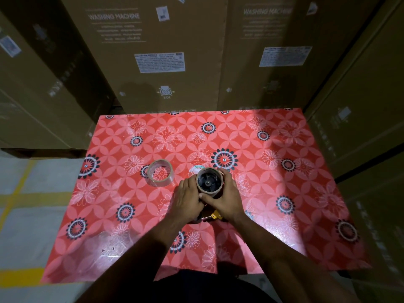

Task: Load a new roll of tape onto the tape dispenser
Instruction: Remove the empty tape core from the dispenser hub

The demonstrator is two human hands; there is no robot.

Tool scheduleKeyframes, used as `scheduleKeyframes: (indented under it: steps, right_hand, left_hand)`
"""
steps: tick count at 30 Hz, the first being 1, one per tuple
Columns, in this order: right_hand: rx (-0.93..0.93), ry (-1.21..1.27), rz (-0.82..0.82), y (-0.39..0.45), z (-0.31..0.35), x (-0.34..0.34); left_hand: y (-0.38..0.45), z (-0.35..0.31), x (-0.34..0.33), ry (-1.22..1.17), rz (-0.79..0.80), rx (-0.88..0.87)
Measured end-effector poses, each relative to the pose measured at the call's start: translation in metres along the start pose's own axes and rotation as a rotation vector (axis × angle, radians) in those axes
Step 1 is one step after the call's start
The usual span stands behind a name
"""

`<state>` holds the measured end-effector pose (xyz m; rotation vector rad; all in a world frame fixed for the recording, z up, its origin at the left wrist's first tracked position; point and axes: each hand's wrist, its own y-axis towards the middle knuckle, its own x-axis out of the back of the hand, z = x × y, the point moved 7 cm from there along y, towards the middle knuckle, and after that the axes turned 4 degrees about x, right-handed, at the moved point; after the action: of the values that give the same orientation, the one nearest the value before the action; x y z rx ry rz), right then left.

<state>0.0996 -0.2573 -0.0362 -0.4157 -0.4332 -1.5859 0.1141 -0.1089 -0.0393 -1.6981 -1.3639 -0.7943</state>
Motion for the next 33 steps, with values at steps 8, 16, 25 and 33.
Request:
scheduleKeyframes:
  steps: [8, 16, 25, 33]
  right_hand:
    - [0.008, -0.031, -0.007, 0.0029, 0.0002, -0.0009]
    - [0.013, -0.085, 0.005, 0.0003, -0.0016, 0.0013]
    - [0.017, -0.119, -0.059, 0.0022, 0.0013, 0.0031]
    - [0.047, -0.111, -0.007, -0.0017, -0.0011, 0.0009]
  left_hand:
    - [0.0016, -0.0013, -0.0007, 0.011, 0.031, 0.001]
    - [0.0017, -0.0032, -0.0005, -0.023, 0.05, 0.017]
    - [0.0047, -0.0041, 0.0042, 0.036, -0.027, -0.051]
    - [0.0053, -0.0006, 0.0015, -0.008, 0.013, 0.01]
